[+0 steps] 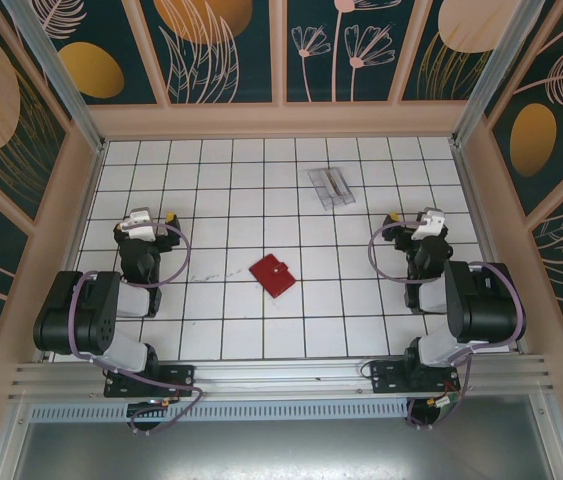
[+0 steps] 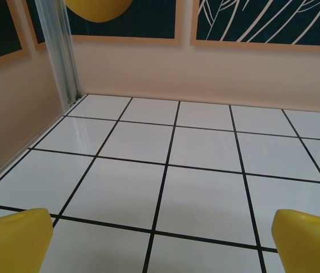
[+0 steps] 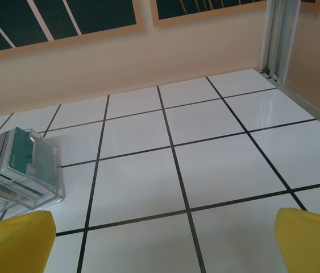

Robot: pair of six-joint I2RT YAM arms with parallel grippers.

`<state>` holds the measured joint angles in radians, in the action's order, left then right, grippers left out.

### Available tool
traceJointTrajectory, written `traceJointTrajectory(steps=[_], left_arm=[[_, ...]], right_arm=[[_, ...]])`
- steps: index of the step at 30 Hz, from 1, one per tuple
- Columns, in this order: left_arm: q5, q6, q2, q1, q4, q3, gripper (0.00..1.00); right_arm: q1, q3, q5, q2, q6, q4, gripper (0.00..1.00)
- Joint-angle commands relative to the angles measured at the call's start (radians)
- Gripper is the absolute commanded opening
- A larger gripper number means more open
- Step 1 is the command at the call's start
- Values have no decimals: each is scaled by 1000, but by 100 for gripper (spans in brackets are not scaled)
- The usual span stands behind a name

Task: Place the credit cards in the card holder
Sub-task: Reset both arms

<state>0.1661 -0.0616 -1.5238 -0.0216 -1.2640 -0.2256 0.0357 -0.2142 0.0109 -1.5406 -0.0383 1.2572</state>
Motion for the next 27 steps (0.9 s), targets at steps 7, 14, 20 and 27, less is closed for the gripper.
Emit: traceJointTrajectory(steps=[7, 14, 20, 27], left_arm=[[7, -19, 5, 5, -23, -3, 99], [7, -18, 4, 5, -23, -3, 99], [7, -19, 5, 5, -23, -3, 99], [8, -18, 4, 5, -23, -4, 99]], right_arm=[[-15, -15, 31, 0, 17, -2, 99], [-16, -19, 28, 1, 18, -10, 99], [-15, -19, 26, 1, 18, -12, 99], [-15, -16, 26, 1, 18, -5, 99]])
